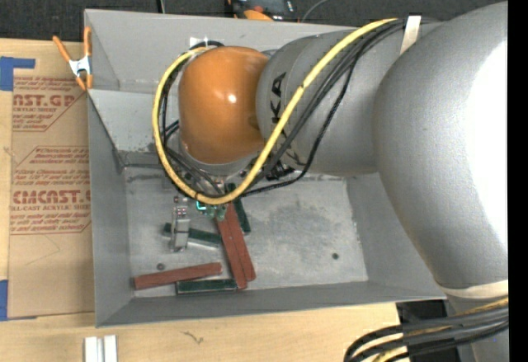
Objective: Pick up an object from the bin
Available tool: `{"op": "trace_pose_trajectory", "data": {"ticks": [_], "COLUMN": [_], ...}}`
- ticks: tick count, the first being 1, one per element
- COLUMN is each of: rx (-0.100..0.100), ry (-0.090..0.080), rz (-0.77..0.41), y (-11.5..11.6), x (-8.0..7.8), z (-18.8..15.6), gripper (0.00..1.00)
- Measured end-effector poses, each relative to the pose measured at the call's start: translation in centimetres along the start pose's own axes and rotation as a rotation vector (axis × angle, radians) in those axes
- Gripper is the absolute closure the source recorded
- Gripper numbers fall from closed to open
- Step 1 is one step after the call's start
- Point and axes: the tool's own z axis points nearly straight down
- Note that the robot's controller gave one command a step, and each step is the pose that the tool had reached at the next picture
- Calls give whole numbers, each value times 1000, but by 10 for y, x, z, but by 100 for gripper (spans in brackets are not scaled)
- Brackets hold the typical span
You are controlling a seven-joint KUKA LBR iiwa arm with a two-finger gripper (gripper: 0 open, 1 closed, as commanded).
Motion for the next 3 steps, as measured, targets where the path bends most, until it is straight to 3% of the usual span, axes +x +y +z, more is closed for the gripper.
{"op": "trace_pose_trajectory", "data": {"ticks": [1, 2, 3], "rx": [3, -2, -3], "ry": [1, -7, -15], "rz": [57, 54, -16], "y": [-59, -56, -42], "x": [19, 17, 28], "z": [93, 89, -55], "gripper": [0, 100, 100]}}
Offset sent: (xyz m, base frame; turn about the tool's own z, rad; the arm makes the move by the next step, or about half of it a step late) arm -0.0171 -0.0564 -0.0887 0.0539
